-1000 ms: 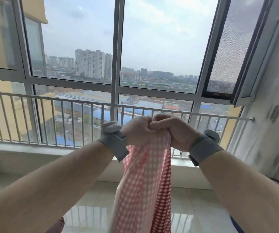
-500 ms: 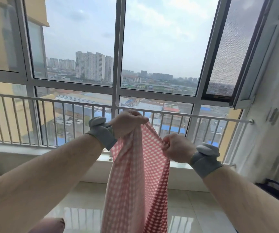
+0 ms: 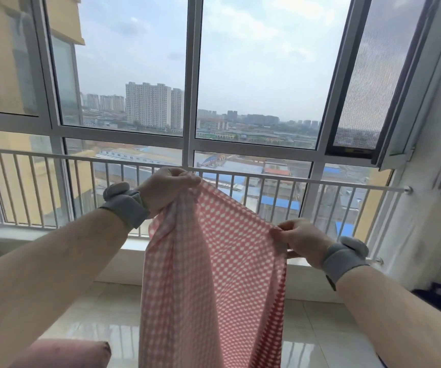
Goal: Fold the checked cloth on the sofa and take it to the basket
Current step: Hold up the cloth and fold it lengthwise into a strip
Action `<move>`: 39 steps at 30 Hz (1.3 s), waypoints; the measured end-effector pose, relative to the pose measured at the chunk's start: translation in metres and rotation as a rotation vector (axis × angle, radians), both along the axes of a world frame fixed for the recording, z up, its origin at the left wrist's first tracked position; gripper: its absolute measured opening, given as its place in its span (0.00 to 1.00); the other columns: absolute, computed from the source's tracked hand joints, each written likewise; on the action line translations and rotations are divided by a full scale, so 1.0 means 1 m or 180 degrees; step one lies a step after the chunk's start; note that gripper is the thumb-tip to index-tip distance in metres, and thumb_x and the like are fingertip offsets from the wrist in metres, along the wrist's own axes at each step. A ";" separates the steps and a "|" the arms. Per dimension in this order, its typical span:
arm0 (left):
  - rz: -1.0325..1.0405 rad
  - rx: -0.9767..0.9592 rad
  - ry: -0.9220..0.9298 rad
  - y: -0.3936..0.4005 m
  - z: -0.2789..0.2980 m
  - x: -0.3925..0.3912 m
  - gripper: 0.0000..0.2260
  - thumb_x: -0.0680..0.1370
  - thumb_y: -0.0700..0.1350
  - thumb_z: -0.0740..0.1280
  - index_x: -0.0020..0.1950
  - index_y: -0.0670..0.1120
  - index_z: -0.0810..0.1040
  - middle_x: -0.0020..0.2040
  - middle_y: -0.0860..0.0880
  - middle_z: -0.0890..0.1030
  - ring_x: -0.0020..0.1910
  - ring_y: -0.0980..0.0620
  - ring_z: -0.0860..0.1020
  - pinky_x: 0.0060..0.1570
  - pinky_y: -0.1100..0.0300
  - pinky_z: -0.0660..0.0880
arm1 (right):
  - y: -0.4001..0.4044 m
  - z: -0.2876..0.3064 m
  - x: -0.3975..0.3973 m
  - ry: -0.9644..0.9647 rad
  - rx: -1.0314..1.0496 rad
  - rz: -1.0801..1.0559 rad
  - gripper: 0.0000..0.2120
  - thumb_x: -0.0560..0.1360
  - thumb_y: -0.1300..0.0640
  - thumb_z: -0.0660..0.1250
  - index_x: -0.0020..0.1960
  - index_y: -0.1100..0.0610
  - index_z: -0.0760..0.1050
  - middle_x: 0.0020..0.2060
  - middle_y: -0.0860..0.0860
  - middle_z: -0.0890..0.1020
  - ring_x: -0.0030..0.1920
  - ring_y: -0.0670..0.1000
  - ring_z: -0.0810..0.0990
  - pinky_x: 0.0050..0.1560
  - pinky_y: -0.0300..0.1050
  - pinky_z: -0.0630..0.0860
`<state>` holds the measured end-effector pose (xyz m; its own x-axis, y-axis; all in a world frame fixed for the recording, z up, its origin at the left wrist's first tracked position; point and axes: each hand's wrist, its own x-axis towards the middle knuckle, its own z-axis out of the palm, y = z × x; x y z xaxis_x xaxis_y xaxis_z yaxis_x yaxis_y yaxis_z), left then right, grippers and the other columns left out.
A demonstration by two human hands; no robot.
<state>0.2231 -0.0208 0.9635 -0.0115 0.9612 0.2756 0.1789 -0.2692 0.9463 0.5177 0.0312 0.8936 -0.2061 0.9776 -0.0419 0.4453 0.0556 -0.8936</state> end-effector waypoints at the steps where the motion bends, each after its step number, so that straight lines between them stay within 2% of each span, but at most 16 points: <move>1: 0.0166 0.0025 0.0084 0.002 -0.002 -0.005 0.06 0.75 0.36 0.68 0.39 0.38 0.77 0.37 0.42 0.75 0.37 0.46 0.73 0.47 0.48 0.75 | -0.001 0.001 -0.002 0.0521 -0.0296 0.0076 0.14 0.75 0.51 0.70 0.51 0.62 0.79 0.42 0.55 0.84 0.41 0.53 0.82 0.42 0.48 0.81; 4: 0.0780 0.0115 -0.0010 0.008 -0.008 -0.013 0.08 0.73 0.36 0.68 0.35 0.45 0.76 0.37 0.44 0.75 0.42 0.46 0.75 0.53 0.43 0.75 | -0.004 0.012 -0.013 0.1345 -0.0774 0.0406 0.19 0.69 0.50 0.70 0.54 0.63 0.79 0.43 0.56 0.85 0.41 0.55 0.84 0.43 0.49 0.81; 6: 0.0759 0.0099 -0.0390 0.013 -0.011 -0.008 0.09 0.73 0.34 0.67 0.36 0.45 0.73 0.39 0.41 0.78 0.45 0.45 0.78 0.51 0.47 0.76 | -0.006 0.023 -0.024 0.1372 -0.0703 0.0617 0.16 0.71 0.51 0.70 0.53 0.61 0.80 0.43 0.55 0.86 0.40 0.53 0.85 0.41 0.47 0.81; 8: 0.0497 0.0032 -0.0457 0.017 -0.016 0.006 0.06 0.74 0.34 0.67 0.44 0.44 0.73 0.44 0.41 0.81 0.47 0.46 0.79 0.50 0.50 0.76 | -0.005 0.033 -0.037 0.1120 -0.0422 0.0757 0.09 0.75 0.52 0.69 0.47 0.57 0.83 0.41 0.54 0.86 0.38 0.51 0.85 0.42 0.46 0.80; 9: 0.0308 0.0027 -0.0281 0.018 -0.018 0.016 0.06 0.75 0.41 0.68 0.49 0.45 0.73 0.46 0.43 0.82 0.47 0.48 0.78 0.48 0.54 0.75 | -0.004 0.037 -0.042 0.1011 -0.0275 0.0844 0.08 0.76 0.53 0.69 0.44 0.56 0.84 0.40 0.53 0.86 0.37 0.51 0.84 0.43 0.46 0.80; 11: -0.0236 0.0193 0.0502 0.019 -0.020 0.035 0.19 0.73 0.58 0.68 0.56 0.48 0.72 0.47 0.48 0.82 0.46 0.54 0.79 0.43 0.64 0.75 | -0.003 0.044 -0.053 0.0963 -0.0139 0.1043 0.08 0.75 0.54 0.70 0.41 0.56 0.84 0.38 0.53 0.84 0.36 0.51 0.82 0.44 0.47 0.79; 12: -0.0511 0.0265 0.0898 0.018 -0.021 0.045 0.23 0.71 0.61 0.69 0.59 0.49 0.72 0.47 0.50 0.82 0.45 0.56 0.80 0.41 0.66 0.76 | -0.004 0.048 -0.058 0.0999 -0.0141 0.1184 0.07 0.75 0.54 0.71 0.41 0.56 0.84 0.37 0.54 0.84 0.35 0.51 0.81 0.42 0.47 0.80; 16: -0.0721 0.0385 0.1403 0.021 -0.022 0.065 0.09 0.72 0.51 0.73 0.45 0.46 0.80 0.35 0.52 0.79 0.32 0.57 0.75 0.34 0.64 0.72 | -0.007 0.055 -0.063 0.1258 -0.0085 0.1339 0.10 0.71 0.51 0.71 0.44 0.59 0.80 0.37 0.54 0.82 0.34 0.49 0.81 0.33 0.41 0.79; 18: -0.0604 0.0402 0.1543 0.024 -0.018 0.064 0.14 0.72 0.50 0.73 0.37 0.40 0.78 0.30 0.49 0.73 0.27 0.55 0.68 0.30 0.61 0.67 | -0.005 0.055 -0.054 0.0923 0.0146 0.1247 0.17 0.67 0.47 0.73 0.48 0.59 0.77 0.38 0.52 0.82 0.35 0.48 0.80 0.33 0.39 0.77; 20: -0.0456 0.0552 0.1531 0.025 -0.010 0.061 0.14 0.72 0.49 0.73 0.35 0.40 0.78 0.27 0.49 0.71 0.25 0.57 0.66 0.27 0.63 0.65 | -0.005 0.051 -0.043 0.0149 0.0421 0.1240 0.16 0.66 0.52 0.77 0.48 0.58 0.78 0.36 0.48 0.83 0.35 0.46 0.80 0.35 0.38 0.77; 22: -0.0265 0.0712 0.1295 0.028 -0.002 0.054 0.14 0.71 0.46 0.74 0.36 0.35 0.78 0.29 0.45 0.71 0.28 0.54 0.67 0.29 0.63 0.65 | -0.004 0.044 -0.035 -0.0948 0.0809 0.1202 0.08 0.68 0.60 0.76 0.40 0.52 0.78 0.30 0.43 0.82 0.31 0.40 0.79 0.35 0.33 0.74; 24: -0.0044 0.0808 0.0968 0.031 0.002 0.042 0.13 0.71 0.44 0.75 0.36 0.35 0.78 0.30 0.45 0.73 0.31 0.52 0.69 0.33 0.60 0.67 | 0.000 0.036 -0.029 -0.1812 0.1282 0.0830 0.11 0.72 0.61 0.69 0.32 0.51 0.75 0.27 0.44 0.79 0.30 0.41 0.76 0.31 0.32 0.71; 30: 0.0366 0.0853 0.0584 0.039 -0.005 0.018 0.11 0.70 0.46 0.75 0.31 0.43 0.78 0.27 0.49 0.74 0.28 0.54 0.71 0.31 0.60 0.69 | 0.018 0.014 -0.006 -0.2741 0.1473 -0.0311 0.08 0.75 0.56 0.65 0.43 0.50 0.83 0.39 0.47 0.82 0.39 0.48 0.79 0.35 0.37 0.71; 32: 0.0456 0.0810 0.0687 0.040 -0.008 0.013 0.12 0.71 0.48 0.74 0.30 0.46 0.78 0.24 0.54 0.74 0.25 0.58 0.71 0.29 0.62 0.71 | 0.026 0.008 -0.003 -0.2149 0.1382 -0.0376 0.07 0.75 0.56 0.66 0.43 0.52 0.83 0.38 0.47 0.82 0.40 0.49 0.80 0.37 0.38 0.74; 36: 0.0788 0.0733 0.0943 0.045 -0.016 -0.002 0.15 0.73 0.50 0.72 0.30 0.43 0.77 0.22 0.53 0.72 0.22 0.59 0.69 0.28 0.61 0.70 | 0.031 0.003 0.002 0.0724 -0.0016 0.0054 0.04 0.78 0.60 0.67 0.47 0.60 0.79 0.39 0.55 0.83 0.36 0.51 0.82 0.38 0.48 0.80; 39: 0.0965 0.0696 0.1074 0.047 -0.023 -0.010 0.16 0.73 0.54 0.71 0.35 0.42 0.79 0.28 0.49 0.75 0.29 0.54 0.73 0.35 0.55 0.74 | 0.031 0.004 0.001 0.1464 -0.0503 0.0473 0.11 0.79 0.55 0.64 0.51 0.62 0.80 0.41 0.55 0.85 0.41 0.53 0.83 0.43 0.50 0.80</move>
<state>0.2127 0.0258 0.9405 -0.1567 0.8477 0.5068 0.5660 -0.3434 0.7495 0.5190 0.0624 0.8972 -0.3744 0.9254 -0.0592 0.0013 -0.0633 -0.9980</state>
